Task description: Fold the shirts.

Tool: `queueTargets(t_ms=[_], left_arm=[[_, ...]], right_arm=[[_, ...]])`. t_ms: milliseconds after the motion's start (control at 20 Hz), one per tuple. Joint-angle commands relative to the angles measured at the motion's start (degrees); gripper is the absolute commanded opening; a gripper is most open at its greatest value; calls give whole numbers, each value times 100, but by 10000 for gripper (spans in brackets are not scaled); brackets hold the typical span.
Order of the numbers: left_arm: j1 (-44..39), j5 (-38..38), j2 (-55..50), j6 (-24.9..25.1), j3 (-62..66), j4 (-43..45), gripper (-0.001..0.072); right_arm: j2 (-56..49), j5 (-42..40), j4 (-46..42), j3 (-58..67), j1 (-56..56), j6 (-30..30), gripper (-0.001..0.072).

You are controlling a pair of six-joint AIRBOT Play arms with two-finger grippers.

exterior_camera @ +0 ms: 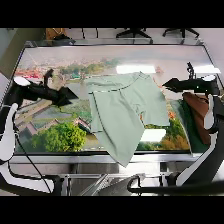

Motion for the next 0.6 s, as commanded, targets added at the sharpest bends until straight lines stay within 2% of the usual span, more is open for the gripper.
queueTargets(t_ms=[0,150,300,350,400,500,550], left_arm=[[-343,671,483,197,-1862,26,670],[-922,1427,509,195,-2710,-20,670],[-1504,2203,498,201,-3038,-339,670],[-1657,2385,498,201,-3029,-363,670],[-1788,2544,496,201,-2990,-437,670],[-1982,2774,498,201,-2787,-450,669],[-2022,2833,498,201,-2649,-428,569]], right_arm=[[-197,168,-212,4,-4,79,498],[-249,262,-212,4,76,57,497],[-249,431,-214,4,168,-4,495],[-249,514,-214,4,210,-96,445],[-249,595,-210,4,234,-96,366],[-247,603,-208,4,275,-92,358],[-247,616,-190,4,282,-94,259]])
